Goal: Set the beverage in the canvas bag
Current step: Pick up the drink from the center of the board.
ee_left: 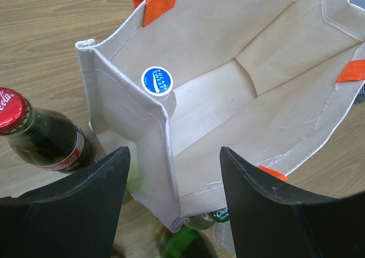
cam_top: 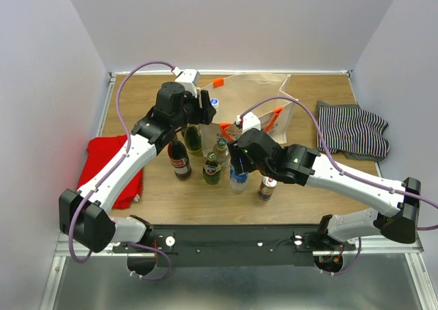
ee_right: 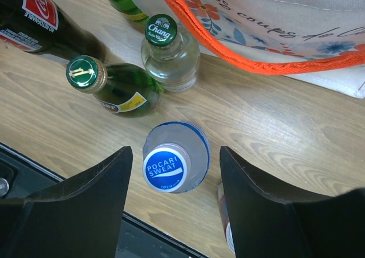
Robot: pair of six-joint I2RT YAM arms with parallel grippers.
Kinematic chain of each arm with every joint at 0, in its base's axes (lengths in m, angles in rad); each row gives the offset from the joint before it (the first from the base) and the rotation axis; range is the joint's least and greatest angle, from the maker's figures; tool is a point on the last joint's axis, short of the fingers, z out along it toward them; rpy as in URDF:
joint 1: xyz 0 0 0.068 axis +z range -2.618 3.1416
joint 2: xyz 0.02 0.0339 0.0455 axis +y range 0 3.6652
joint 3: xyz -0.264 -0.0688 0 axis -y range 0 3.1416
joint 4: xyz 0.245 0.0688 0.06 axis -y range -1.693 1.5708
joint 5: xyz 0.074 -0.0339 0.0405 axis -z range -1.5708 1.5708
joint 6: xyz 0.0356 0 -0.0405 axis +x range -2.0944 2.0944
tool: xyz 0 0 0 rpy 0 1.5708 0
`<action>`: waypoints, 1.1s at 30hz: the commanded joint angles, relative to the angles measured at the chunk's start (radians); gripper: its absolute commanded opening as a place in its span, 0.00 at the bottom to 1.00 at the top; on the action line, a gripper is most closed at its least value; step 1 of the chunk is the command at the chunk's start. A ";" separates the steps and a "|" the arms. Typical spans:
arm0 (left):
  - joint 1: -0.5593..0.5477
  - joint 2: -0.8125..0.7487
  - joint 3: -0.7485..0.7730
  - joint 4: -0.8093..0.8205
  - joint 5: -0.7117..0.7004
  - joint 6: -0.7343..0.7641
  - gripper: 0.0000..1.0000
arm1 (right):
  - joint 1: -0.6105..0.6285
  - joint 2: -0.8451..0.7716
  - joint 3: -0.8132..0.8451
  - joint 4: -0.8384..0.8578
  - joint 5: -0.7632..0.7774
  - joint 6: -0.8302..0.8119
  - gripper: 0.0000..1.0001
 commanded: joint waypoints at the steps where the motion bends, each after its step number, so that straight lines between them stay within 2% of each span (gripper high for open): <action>1: -0.003 -0.026 -0.010 0.020 -0.014 -0.006 0.73 | 0.009 -0.007 -0.017 0.029 -0.015 0.026 0.70; 7: -0.004 -0.031 -0.010 0.017 -0.017 -0.001 0.73 | 0.009 0.002 -0.024 0.029 -0.024 0.037 0.68; 11: -0.003 -0.034 -0.015 0.020 -0.019 -0.002 0.73 | 0.008 0.009 -0.027 0.021 -0.026 0.042 0.63; 22: -0.003 -0.035 -0.018 0.017 -0.019 -0.002 0.73 | 0.008 0.029 -0.044 0.030 -0.046 0.052 0.61; 25: -0.003 -0.037 -0.017 0.017 -0.021 -0.001 0.73 | 0.008 0.029 -0.041 0.032 -0.050 0.052 0.50; 26: -0.003 -0.035 -0.016 0.017 -0.019 -0.001 0.73 | 0.009 0.028 -0.040 0.032 -0.052 0.052 0.37; 28: -0.003 -0.035 -0.016 0.016 -0.019 -0.001 0.73 | 0.009 0.026 -0.039 0.035 -0.049 0.049 0.22; 29: -0.003 -0.035 -0.015 0.016 -0.021 0.001 0.73 | 0.009 0.026 -0.036 0.033 -0.046 0.048 0.06; 30: -0.004 -0.035 -0.015 0.014 -0.021 0.001 0.73 | 0.008 0.029 -0.036 0.030 -0.044 0.046 0.01; 33: -0.003 -0.038 -0.016 0.013 -0.021 0.004 0.73 | 0.009 0.034 -0.022 0.021 -0.043 0.045 0.01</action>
